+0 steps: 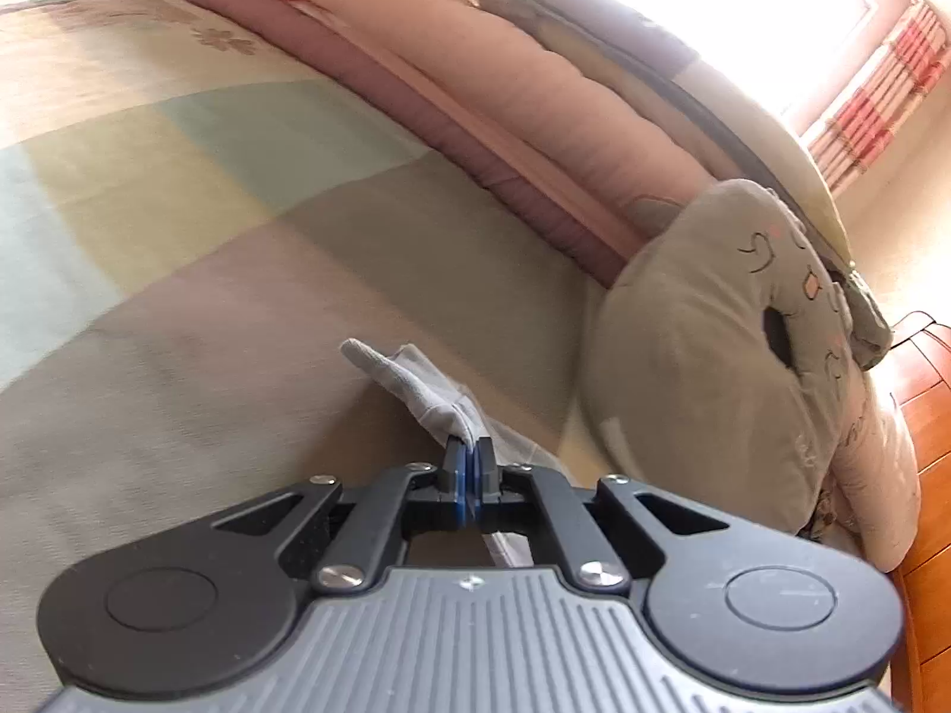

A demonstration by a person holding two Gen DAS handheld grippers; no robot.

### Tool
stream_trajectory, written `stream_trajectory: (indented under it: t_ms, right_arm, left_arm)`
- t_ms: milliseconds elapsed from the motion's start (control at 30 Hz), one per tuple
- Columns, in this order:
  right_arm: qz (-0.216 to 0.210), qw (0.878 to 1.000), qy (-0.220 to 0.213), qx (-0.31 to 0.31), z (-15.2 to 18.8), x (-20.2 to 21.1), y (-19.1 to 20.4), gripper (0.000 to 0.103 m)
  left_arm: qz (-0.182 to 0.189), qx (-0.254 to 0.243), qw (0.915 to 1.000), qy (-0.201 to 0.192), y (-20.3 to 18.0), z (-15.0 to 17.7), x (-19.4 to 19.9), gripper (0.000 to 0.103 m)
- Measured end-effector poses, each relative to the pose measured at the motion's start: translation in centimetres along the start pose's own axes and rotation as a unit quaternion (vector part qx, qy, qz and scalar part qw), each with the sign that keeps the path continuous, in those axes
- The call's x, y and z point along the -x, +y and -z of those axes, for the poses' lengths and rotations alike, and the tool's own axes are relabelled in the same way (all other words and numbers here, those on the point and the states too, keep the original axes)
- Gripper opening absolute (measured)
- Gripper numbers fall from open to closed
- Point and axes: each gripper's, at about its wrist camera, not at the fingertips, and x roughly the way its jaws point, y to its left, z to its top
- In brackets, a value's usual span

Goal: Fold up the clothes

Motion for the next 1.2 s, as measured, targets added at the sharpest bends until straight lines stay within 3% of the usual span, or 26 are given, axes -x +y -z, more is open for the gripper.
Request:
stream_trajectory:
  t_ms: [233, 433, 533, 633, 733, 867, 1000, 1100, 1200]
  right_arm:
    - [0.020, 1.000, 0.006, 0.002, -0.2, -0.7, -0.6, 0.043]
    - [0.034, 0.999, 0.012, 0.013, -0.3, -0.7, -1.1, 0.046]
    - [0.038, 0.997, 0.028, 0.063, 0.3, -1.0, -0.1, 0.045]
    - [0.031, 0.988, 0.056, 0.140, 1.6, -1.5, 2.0, 0.036]
    - [0.042, 0.980, 0.063, 0.186, 1.7, -1.7, 2.8, 0.033]
    - [0.077, 0.979, 0.032, 0.184, -1.5, -1.4, 0.4, 0.033]
    - [0.099, 0.977, 0.046, 0.184, -4.6, -3.3, -2.8, 0.033]
    - [0.086, 0.973, 0.067, 0.204, -4.9, -5.4, -4.0, 0.033]
    - [0.082, 0.967, 0.081, 0.227, -4.2, -6.7, -4.5, 0.034]
  left_arm:
    - [-0.022, 0.025, 0.9992, 0.021, 3.1, 1.4, 0.7, 0.004]
    - [-0.064, 0.021, 0.9974, -0.024, 3.7, 0.7, 2.6, 0.010]
    - [-0.062, -0.020, 0.9974, -0.031, 2.0, 0.6, 3.1, 0.022]
    - [-0.045, -0.096, 0.9944, -0.004, -1.1, 1.7, 2.7, 0.035]
    - [-0.011, -0.189, 0.9817, 0.024, -5.0, 4.0, 2.2, 0.042]
    - [0.030, -0.292, 0.9549, 0.048, -10.0, 7.2, 1.4, 0.042]
    - [0.070, -0.350, 0.9307, 0.079, -13.0, 10.5, 0.7, 0.051]
    - [0.062, -0.360, 0.9249, 0.107, -13.7, 12.4, -0.5, 0.051]
    - [0.044, -0.362, 0.9243, 0.113, -13.4, 13.4, -0.9, 0.051]
